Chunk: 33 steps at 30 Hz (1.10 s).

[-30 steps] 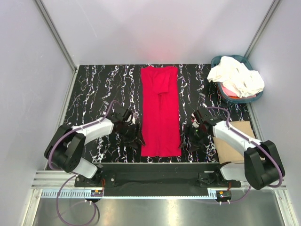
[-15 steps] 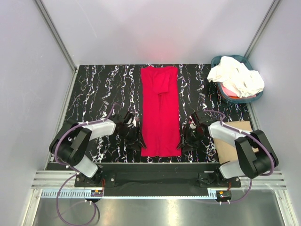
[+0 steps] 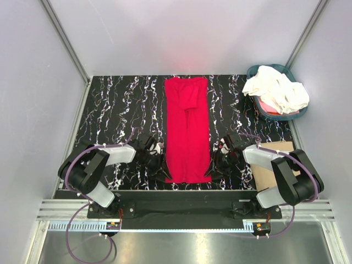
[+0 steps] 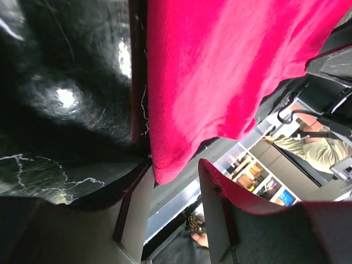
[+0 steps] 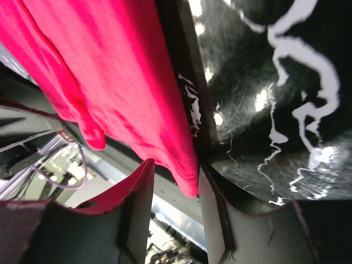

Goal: Fold and stack the t-shirts
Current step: Fold the tshirt

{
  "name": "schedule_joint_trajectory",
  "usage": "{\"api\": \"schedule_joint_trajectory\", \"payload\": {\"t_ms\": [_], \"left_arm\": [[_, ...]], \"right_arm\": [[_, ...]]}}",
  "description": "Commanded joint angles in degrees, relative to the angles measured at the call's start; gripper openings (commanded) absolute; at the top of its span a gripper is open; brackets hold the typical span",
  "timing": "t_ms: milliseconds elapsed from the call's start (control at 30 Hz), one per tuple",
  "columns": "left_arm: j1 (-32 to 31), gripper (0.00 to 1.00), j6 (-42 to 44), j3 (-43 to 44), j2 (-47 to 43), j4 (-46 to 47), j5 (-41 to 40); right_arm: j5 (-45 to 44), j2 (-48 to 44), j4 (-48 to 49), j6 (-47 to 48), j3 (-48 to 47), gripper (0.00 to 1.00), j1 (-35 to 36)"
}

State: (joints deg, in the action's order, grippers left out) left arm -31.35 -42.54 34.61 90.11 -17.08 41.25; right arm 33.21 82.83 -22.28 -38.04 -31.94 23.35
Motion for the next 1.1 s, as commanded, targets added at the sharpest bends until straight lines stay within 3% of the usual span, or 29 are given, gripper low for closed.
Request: {"api": "schedule_joint_trajectory", "payload": {"t_ms": [0, 67, 167, 200, 233, 367, 600, 867, 1067], "left_arm": [[-0.55, 0.43, 1.94, -2.97, 2.18, -1.38, -6.89], [-0.46, 0.37, 2.03, -3.23, 2.27, -1.38, -7.24], [-0.55, 0.21, 1.85, -3.93, 1.22, -1.38, -8.29], [-0.55, 0.06, 1.68, -4.55, -0.18, -1.38, -9.25], [-0.55, 0.00, 1.50, -4.90, -0.98, -1.64, -9.87], [-0.46, 0.00, 0.80, -6.39, -4.05, -1.64, -11.72], [-0.46, 0.00, -1.48, -10.25, -9.94, 0.99, -12.35], [-1.34, 0.00, -4.65, -11.23, -9.68, 5.47, -9.00], [-3.45, 0.00, -10.53, -13.07, -16.53, 5.66, -8.30]], "right_arm": [[0.01, 0.05, 1.80, -1.51, 2.58, 0.45, 0.02], [0.10, 0.23, 2.16, -1.51, 2.94, 0.41, 0.02], [-0.34, 0.67, 2.07, -1.86, 3.38, 0.25, 0.02], [-0.60, 0.23, 2.07, -2.03, 3.90, 0.23, 0.02], [-1.04, -0.29, 1.63, -2.21, 4.25, 0.19, 0.02], [-2.62, -2.76, 0.93, -3.79, 5.66, 0.00, 0.02], [-2.80, -4.86, 1.19, -4.23, 7.16, 0.00, 0.02], [0.27, -7.85, 2.42, -5.02, 8.91, 0.00, -0.06], [3.96, -12.68, 2.42, -6.87, 11.28, 0.00, 0.02]]}}
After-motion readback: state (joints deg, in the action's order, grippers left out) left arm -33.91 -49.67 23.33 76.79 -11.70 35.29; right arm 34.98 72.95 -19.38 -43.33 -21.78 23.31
